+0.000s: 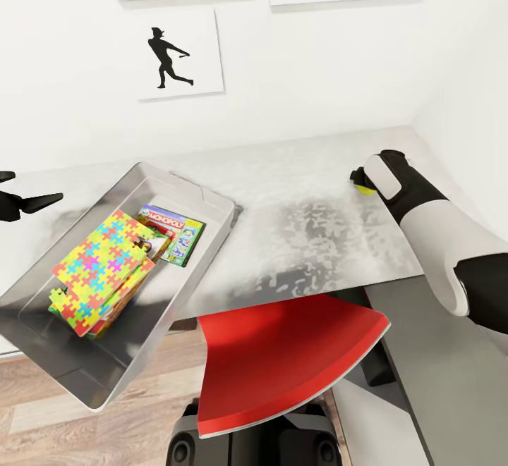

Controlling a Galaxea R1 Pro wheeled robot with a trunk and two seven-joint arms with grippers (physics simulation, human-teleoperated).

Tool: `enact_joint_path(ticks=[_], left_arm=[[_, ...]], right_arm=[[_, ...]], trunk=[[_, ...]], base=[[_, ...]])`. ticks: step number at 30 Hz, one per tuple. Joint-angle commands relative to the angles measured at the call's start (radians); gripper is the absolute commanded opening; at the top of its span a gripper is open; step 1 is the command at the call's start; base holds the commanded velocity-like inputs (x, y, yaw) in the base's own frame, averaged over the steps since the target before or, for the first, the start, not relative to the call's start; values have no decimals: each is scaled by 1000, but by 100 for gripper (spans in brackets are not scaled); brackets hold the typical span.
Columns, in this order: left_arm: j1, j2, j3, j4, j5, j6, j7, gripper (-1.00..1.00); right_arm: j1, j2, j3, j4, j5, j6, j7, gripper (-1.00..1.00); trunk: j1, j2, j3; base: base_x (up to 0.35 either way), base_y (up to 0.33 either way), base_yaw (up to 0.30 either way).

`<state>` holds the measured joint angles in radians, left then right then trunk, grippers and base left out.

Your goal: Put all the toys in the child's room - the three board games (two on the bed and one on the table), the two jigsaw puzzles on the table, and the tennis ball on the table - inside the toy box on the table in the child's room.

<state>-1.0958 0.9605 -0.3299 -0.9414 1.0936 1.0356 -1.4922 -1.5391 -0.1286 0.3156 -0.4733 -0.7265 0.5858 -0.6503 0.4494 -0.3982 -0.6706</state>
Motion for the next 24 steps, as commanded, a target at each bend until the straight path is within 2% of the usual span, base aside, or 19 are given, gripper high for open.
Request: enact_joint_path(ticks=[1, 24], left_arm=[[-2, 1, -6, 1, 2, 11, -7, 100], [-2, 1, -6, 1, 2, 11, -7, 100]], right_arm=[[-2, -1, 8, -2, -8, 5, -7, 100], [-19, 9, 8, -1, -8, 44, -14, 100]], trunk=[[1, -2, -1], [1, -2, -1]], base=[[0, 0, 0], [0, 0, 0]])
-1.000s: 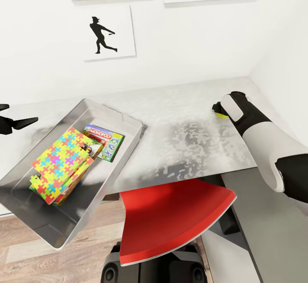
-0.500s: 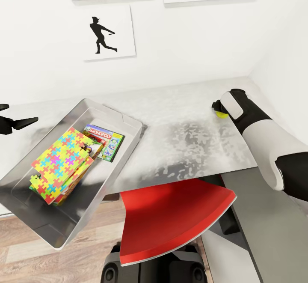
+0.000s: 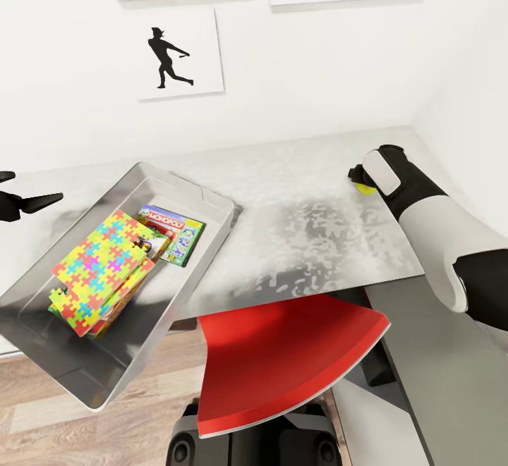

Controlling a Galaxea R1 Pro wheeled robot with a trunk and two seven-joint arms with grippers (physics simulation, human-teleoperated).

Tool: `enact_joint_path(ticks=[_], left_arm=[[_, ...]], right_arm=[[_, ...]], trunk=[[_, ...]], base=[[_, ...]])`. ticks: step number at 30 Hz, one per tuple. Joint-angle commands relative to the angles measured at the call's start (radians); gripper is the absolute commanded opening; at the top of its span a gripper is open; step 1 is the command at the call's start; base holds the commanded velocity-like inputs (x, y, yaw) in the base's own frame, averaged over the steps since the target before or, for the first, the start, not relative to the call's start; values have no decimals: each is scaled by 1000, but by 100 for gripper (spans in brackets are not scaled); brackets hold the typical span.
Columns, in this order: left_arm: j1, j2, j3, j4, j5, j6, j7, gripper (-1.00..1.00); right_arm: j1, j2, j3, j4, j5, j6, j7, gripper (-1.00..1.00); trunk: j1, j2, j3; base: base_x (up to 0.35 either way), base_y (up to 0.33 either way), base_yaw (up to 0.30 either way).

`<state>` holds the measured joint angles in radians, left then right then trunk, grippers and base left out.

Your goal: Put all the toys in the child's room - the three board games (two on the bed and one on the table), the two jigsaw puzzles on the table, and the tennis ball on the table - inside the toy box on the table in the child's room.

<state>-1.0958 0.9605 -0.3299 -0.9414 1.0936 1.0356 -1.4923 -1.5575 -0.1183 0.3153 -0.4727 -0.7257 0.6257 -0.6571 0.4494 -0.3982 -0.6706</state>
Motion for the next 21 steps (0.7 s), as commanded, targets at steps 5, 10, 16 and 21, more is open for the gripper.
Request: enact_joint_path(ticks=[5, 10, 16, 21], left_arm=[[-3, 1, -6, 1, 2, 11, -7, 100], [-3, 1, -6, 1, 2, 11, -7, 100], [-3, 1, -6, 1, 2, 11, -7, 100], [-3, 0, -7, 1, 2, 11, -7, 100]], right_arm=[[-1, -1, 8, 1, -9, 4, -7, 100], [-1, -3, 8, 4, -8, 3, -7, 100], [-1, -6, 8, 8, -7, 0, -8, 100], [-1, -8, 9, 10, -6, -1, -9, 100]], trunk=[[1, -2, -1], [1, -2, -1], [1, -2, -1], [1, -2, -1]], base=[[0, 0, 0], [0, 0, 0], [0, 0, 0], [0, 0, 0]])
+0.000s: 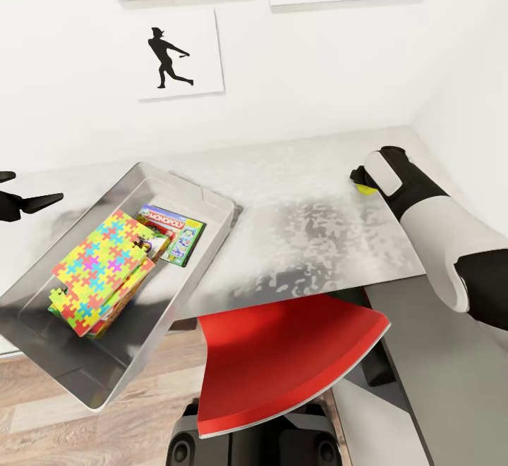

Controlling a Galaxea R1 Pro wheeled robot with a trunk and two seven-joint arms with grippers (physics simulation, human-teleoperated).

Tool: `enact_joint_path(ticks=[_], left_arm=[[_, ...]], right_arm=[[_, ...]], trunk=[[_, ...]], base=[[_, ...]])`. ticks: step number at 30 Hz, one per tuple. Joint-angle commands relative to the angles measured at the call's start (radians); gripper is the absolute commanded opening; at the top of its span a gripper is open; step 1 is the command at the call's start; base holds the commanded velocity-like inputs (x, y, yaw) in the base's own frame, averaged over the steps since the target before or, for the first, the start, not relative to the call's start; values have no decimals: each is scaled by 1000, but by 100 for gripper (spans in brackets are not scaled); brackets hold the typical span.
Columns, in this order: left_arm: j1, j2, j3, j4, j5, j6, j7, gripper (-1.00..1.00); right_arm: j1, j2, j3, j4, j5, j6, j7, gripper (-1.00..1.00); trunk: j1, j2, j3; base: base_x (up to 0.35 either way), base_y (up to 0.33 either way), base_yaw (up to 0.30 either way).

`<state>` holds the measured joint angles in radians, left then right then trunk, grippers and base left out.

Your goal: Put all the toys in the child's room - the three board games (two on the bed and one on the table), the two jigsaw puzzles on the table, and the tennis ball on the table - inside the toy box on the table in the child's room.

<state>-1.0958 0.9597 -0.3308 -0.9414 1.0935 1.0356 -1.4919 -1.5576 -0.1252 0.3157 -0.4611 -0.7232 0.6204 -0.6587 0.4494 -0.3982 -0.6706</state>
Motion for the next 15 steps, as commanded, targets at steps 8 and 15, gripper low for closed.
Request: enact_joint_path(ticks=[8, 15], left_arm=[[-2, 1, -7, 1, 2, 11, -7, 100], [-2, 1, -7, 1, 2, 11, -7, 100]], right_arm=[[-1, 0, 8, 0, -9, 5, -14, 100], [-1, 0, 8, 0, -9, 6, -20, 100]], trunk=[[1, -2, -1], [1, -2, -1]], base=[[0, 0, 0], [0, 0, 0]])
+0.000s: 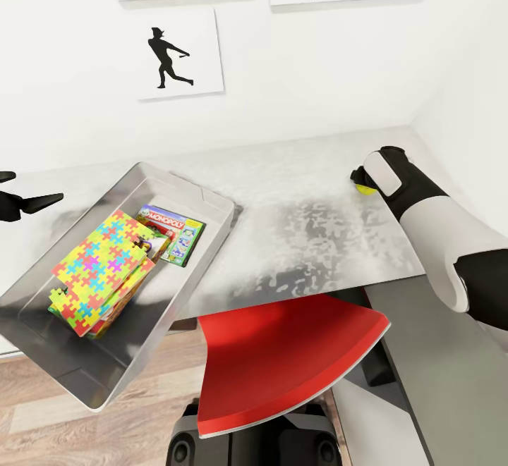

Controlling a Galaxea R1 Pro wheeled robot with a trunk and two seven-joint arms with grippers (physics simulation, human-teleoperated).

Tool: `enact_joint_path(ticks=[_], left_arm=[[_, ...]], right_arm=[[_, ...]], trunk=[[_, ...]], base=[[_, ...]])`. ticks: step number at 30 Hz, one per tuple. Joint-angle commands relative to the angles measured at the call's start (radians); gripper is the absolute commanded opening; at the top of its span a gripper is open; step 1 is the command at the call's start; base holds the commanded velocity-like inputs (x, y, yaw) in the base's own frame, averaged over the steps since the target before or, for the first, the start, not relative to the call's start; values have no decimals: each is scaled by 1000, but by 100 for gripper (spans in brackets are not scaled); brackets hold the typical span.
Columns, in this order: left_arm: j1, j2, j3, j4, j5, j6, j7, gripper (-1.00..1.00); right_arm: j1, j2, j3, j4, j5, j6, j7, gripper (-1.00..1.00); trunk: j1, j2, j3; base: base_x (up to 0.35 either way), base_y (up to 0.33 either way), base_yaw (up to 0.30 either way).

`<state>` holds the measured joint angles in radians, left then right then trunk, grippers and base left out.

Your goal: Put all the toys in the child's room - the three board games (two on the bed and one on the table), the two jigsaw puzzles on the table, and the tennis ball on the table - inside the toy box on the table in the child's room.

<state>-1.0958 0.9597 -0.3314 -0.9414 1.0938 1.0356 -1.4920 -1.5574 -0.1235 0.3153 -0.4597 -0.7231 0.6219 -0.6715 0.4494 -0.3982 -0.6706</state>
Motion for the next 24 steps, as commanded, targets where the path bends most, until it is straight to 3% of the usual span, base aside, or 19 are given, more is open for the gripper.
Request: enact_joint_path(ticks=[1, 5, 6, 24], left_arm=[[-3, 1, -6, 1, 2, 11, -7, 100], [-3, 1, -6, 1, 2, 11, -7, 100], [-3, 1, -6, 1, 2, 11, -8, 100], [-3, 2, -6, 1, 2, 11, -8, 100]], right_arm=[[-1, -2, 8, -1, -9, 5, -7, 100], [-1, -3, 8, -2, -9, 8, -8, 100], [-1, -3, 8, -1, -9, 9, -8, -100], [-1, -5, 8, -2, -13, 25, -7, -100]], trunk=[[1, -2, -1], [1, -2, -1], [1, -2, -1], [1, -2, -1]], base=[[0, 0, 0], [0, 0, 0], [0, 0, 0], [0, 0, 0]])
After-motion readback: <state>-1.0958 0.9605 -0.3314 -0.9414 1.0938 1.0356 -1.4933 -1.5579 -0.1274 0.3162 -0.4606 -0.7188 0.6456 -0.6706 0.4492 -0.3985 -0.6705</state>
